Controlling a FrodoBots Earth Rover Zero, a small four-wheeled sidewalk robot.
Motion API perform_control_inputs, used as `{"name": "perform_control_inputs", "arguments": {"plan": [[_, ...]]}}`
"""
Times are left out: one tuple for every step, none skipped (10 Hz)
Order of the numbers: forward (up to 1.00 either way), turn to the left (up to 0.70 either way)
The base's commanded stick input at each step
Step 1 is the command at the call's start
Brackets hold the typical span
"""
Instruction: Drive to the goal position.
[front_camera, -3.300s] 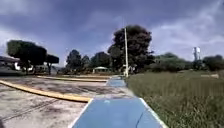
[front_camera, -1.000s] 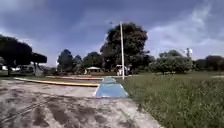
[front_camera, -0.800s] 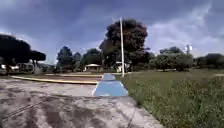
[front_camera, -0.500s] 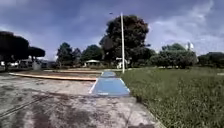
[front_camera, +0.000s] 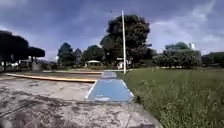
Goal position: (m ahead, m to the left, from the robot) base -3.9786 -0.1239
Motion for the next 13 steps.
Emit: {"name": "perform_control_inputs", "arguments": {"plan": [[0.7, 0.0], [0.7, 0.0], [0.7, 0.0], [0.7, 0.0], [0.7, 0.0], [0.7, 0.0], [0.7, 0.0], [0.7, 0.0], [0.7, 0.0], [0.7, 0.0], [0.7, 0.0], [0.7, 0.0], [0.7, 0.0]]}}
